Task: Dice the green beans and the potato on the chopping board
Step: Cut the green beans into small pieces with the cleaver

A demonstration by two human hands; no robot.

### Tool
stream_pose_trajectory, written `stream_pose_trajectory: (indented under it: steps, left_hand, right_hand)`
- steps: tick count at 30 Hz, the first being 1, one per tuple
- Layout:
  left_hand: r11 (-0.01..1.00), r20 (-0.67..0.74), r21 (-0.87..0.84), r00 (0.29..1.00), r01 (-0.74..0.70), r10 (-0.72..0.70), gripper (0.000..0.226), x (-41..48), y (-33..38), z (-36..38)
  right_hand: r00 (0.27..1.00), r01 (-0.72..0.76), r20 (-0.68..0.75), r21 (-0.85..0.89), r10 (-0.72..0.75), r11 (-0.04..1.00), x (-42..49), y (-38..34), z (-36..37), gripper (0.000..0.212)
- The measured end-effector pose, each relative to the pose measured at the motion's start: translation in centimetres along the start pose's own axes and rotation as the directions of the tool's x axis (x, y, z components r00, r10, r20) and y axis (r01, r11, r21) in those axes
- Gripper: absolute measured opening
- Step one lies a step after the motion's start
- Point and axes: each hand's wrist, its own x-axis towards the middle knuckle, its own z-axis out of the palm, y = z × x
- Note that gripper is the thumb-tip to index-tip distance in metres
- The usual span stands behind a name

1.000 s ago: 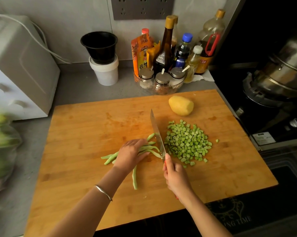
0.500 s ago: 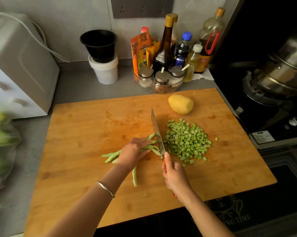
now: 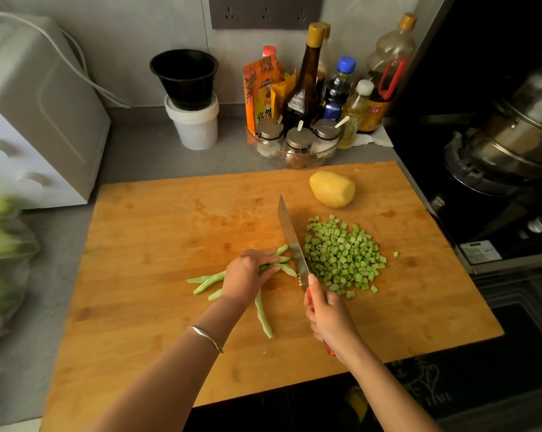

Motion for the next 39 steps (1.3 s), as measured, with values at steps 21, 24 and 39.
stream_pose_trajectory:
  steps: [21, 24, 39]
  left_hand:
    - [0.915, 0.059, -0.392, 0.995, 0.098, -0.081, 0.016, 1.3, 2.1, -7.2]
    - [0.926, -0.027, -0.370, 0.996, 0.071, -0.087, 0.012, 3.0, 2.0, -9.4]
    - [0.968, 0.058, 0.250, 0.998, 0.016, -0.032, 0.040, 6.5, -1.2, -5.7]
  right_hand:
    - [0.997, -0.054, 0.062, 0.076, 0.049, 0.996, 0.0, -0.3, -1.5, 0.050]
    - [0.996, -0.059, 0.069, 0.085, 0.053, 0.995, -0.2, -0.5, -1.5, 0.049]
    - [0.996, -0.063, 0.064, 0.085, 0.057, 0.994, -0.3, -0.7, -1.3, 0.050]
